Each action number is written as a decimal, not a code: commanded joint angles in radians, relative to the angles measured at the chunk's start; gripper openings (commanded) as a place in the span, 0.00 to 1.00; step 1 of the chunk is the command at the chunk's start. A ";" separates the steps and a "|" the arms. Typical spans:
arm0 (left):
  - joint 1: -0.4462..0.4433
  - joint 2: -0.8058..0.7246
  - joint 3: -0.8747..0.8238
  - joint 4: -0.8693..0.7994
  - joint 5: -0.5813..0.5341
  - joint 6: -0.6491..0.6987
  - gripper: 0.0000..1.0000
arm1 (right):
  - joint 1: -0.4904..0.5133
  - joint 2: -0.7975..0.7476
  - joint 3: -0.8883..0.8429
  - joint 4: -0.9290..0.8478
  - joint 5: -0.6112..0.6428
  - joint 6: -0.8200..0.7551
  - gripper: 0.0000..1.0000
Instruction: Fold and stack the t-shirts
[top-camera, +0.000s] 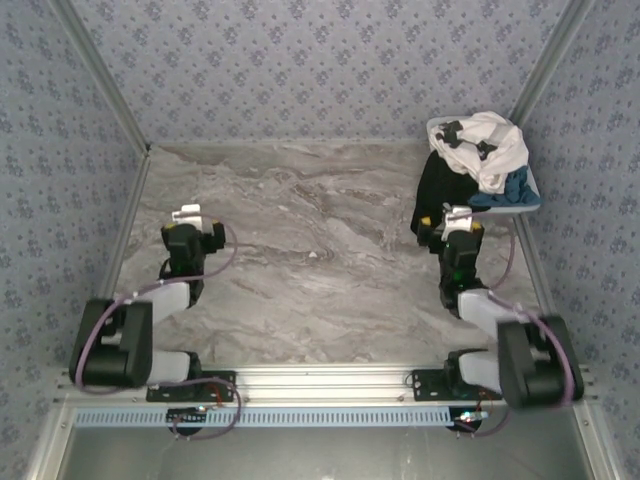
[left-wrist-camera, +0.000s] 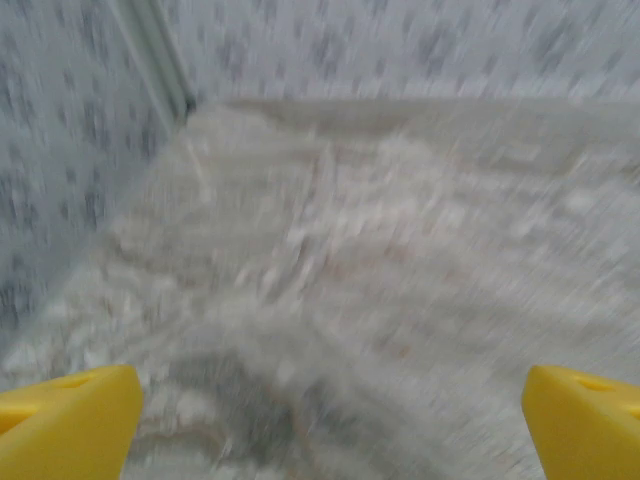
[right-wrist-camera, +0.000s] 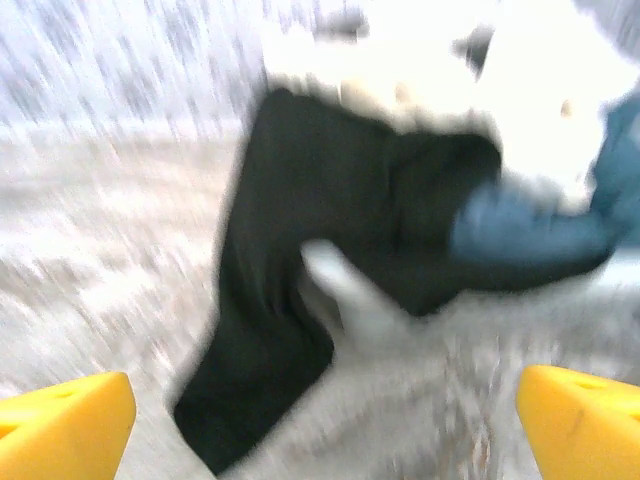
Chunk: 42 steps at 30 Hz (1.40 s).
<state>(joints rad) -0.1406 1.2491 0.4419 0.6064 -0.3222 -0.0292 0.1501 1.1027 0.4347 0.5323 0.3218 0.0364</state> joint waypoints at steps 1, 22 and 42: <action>-0.034 -0.128 0.267 -0.470 -0.222 -0.295 0.98 | -0.038 -0.103 0.415 -0.634 0.052 0.271 1.00; -0.171 0.228 0.949 -0.948 0.607 -0.640 0.89 | -0.398 0.717 1.233 -1.138 -0.288 0.477 0.77; -0.195 0.232 1.007 -1.051 0.638 -0.588 0.89 | -0.350 0.624 1.188 -0.939 -0.235 0.484 0.00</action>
<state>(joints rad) -0.3405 1.4826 1.4040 -0.4316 0.2855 -0.6292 -0.2470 1.8961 1.6333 -0.4881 -0.0051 0.5419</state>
